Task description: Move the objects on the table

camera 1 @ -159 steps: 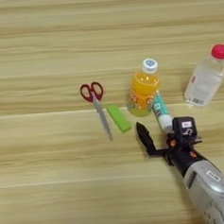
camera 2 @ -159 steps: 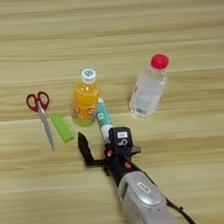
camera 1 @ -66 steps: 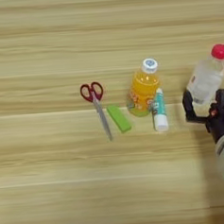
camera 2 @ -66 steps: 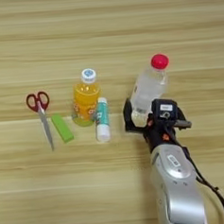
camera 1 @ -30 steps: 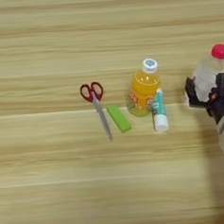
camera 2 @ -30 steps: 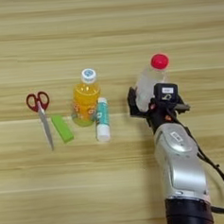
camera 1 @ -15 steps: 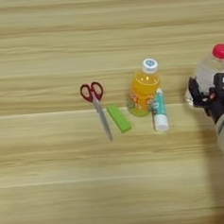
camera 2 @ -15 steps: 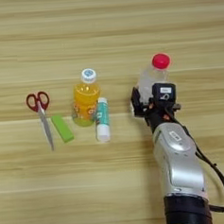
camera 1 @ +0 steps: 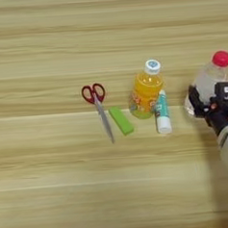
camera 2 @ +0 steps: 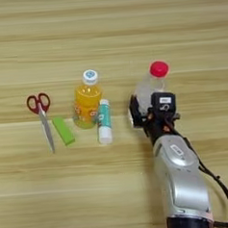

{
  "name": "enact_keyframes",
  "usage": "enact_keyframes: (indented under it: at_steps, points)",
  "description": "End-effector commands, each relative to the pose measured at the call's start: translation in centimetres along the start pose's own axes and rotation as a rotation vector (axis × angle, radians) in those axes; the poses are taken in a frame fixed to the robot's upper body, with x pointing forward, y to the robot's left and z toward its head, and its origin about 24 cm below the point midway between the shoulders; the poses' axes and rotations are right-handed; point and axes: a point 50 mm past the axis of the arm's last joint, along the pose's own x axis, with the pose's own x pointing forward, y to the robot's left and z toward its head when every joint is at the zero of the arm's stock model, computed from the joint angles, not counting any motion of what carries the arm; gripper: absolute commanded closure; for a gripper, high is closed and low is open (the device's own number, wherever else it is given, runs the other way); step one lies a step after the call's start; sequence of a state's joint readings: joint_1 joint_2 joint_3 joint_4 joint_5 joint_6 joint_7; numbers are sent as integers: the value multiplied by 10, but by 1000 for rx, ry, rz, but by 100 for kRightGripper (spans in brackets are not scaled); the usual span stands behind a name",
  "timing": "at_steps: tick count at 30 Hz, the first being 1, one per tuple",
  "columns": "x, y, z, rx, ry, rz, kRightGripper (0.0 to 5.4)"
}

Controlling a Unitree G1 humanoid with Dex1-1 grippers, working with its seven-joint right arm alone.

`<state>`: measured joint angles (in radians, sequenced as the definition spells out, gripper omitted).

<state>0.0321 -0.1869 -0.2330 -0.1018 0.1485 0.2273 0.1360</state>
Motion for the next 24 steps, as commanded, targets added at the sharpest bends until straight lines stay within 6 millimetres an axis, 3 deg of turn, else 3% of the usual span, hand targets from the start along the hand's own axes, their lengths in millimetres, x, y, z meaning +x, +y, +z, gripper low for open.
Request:
enact_keyframes:
  at_steps: [1, 4, 5, 19, 24]
  points:
    - [-2, 8, 20, -9, -91, 32, 229]
    - [-2, 7, 13, -12, -66, 24, 229]
    - [-2, 7, 12, -13, -62, 22, 193]
    - [-10, 6, 14, -5, -69, 18, 11]
    - [-21, 6, 17, 1, -77, 13, 2]
